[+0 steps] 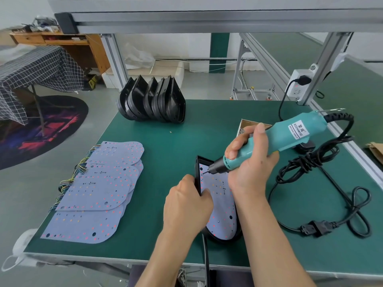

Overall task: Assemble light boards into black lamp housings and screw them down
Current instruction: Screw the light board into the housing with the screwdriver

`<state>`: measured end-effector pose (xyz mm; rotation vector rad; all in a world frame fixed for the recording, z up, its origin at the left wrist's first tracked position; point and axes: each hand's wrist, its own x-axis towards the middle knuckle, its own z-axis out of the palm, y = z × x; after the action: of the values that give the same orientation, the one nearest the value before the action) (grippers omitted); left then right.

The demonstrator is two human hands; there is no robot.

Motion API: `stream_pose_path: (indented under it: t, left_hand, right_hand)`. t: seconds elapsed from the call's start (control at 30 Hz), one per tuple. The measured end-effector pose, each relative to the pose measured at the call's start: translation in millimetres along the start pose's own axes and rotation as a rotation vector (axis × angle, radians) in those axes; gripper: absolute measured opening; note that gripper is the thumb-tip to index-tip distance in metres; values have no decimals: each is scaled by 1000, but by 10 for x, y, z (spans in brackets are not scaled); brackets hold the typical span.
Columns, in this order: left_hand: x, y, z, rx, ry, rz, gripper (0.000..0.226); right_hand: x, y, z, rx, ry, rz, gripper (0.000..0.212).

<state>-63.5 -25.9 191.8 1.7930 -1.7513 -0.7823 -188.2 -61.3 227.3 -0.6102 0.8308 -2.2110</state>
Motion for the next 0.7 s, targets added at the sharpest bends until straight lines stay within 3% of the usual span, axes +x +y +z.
stream_pose_path:
  t: [0.7]
  left_hand:
    - [-14,-20,11,13,29,3,32]
  right_hand:
    - [-49,-20,112,-90,-27,-14,29]
